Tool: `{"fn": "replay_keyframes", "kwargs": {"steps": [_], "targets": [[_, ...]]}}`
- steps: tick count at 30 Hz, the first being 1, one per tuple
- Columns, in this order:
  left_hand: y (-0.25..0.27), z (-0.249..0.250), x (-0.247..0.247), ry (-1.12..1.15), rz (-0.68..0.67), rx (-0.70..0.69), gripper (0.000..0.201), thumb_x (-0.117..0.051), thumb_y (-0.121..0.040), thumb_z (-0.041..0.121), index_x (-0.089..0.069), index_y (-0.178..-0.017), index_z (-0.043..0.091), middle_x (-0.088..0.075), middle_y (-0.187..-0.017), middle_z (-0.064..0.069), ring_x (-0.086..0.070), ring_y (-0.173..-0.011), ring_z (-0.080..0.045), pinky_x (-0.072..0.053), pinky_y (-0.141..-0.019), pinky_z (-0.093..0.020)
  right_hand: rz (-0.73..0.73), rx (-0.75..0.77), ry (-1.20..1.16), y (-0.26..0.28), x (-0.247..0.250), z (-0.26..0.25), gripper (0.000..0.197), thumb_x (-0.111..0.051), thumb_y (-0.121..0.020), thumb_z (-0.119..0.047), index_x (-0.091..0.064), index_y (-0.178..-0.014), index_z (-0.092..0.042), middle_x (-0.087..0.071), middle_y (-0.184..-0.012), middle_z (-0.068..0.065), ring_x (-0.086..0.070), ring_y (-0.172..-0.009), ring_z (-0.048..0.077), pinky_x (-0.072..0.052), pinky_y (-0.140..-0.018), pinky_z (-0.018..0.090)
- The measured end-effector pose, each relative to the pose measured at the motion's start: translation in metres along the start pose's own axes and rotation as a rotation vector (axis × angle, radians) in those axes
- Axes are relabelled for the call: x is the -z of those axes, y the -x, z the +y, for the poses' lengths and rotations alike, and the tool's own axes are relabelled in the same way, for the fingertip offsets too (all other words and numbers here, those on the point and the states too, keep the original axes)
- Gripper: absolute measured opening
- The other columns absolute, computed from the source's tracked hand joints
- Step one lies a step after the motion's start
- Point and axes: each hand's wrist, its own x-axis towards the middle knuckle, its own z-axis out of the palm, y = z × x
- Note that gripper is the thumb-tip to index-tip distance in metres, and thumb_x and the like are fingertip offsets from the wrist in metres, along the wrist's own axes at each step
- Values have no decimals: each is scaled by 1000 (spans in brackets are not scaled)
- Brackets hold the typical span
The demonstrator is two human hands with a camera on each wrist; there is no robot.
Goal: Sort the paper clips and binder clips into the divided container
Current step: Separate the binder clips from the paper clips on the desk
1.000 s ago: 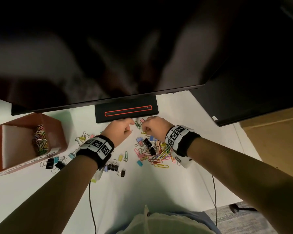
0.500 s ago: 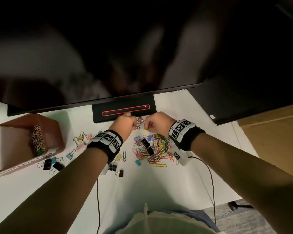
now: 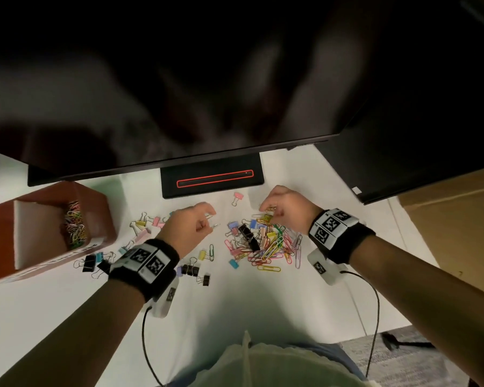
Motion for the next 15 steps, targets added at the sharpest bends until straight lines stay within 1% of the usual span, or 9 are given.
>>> {"fn": "replay_keyframes", "kwargs": {"steps": [2, 4, 6, 8, 10, 13, 15], "targets": [[13, -5, -4, -44, -50, 37, 21, -62, -84, 12, -59, -103, 19, -61, -75, 4, -56, -67, -8, -46, -65, -21, -23, -19, 46, -2, -6, -4, 40, -67, -80, -4, -61, -118, -14, -49, -119, 7, -52, -88, 14, -43, -85, 20], [22, -8, -12, -81, -71, 71, 21, -61, -84, 13, -60, -104, 16, -62, -75, 4, -56, -69, -11, -43, -65, -20, -41, -48, 98, -6, -10, -10, 44, -66, -80, -5, -57, -122, -15, -50, -121, 8, -55, -97, 19, -45, -89, 24], [27, -6, -21, -89, -66, 111, 22, -62, -84, 15, -59, -105, 16, -61, -77, 4, -56, -73, -13, -44, -68, -22, -39, -64, 126, -10, -12, -16, 44, -65, -81, -5, -56, -123, -13, -56, -119, 10, -57, -104, 23, -46, -90, 28], [29, -4, -31, -98, -49, 145, 22, -62, -84, 17, -59, -106, 16, -63, -80, 1, -55, -83, -15, -46, -75, -26, -35, -87, 123, -13, -12, -20, 41, -65, -81, -5, -56, -121, -11, -61, -116, 11, -58, -103, 24, -47, -90, 30], [28, -3, -39, -115, -25, 186, 22, -61, -83, 18, -59, -105, 15, -65, -85, -3, -53, -94, -18, -45, -78, -29, -38, -109, 126, -14, -12, -23, 35, -64, -82, -6, -59, -116, -10, -63, -112, 10, -59, -101, 24, -48, -88, 31], [26, 0, -44, -137, 21, 236, 15, -59, -85, 19, -62, -98, 13, -64, -92, -8, -54, -95, -21, -46, -80, -31, -52, -122, 199, -16, -12, -26, 23, -63, -83, -8, -65, -106, -10, -65, -109, 9, -60, -99, 24, -48, -85, 30], [24, 1, -45, -146, 42, 239, 11, -58, -87, 18, -64, -92, 11, -65, -92, -9, -55, -93, -22, -48, -79, -32, -66, -127, 233, -16, -11, -28, 21, -63, -83, -10, -67, -104, -11, -66, -109, 9, -61, -99, 25, -49, -85, 31]]}}
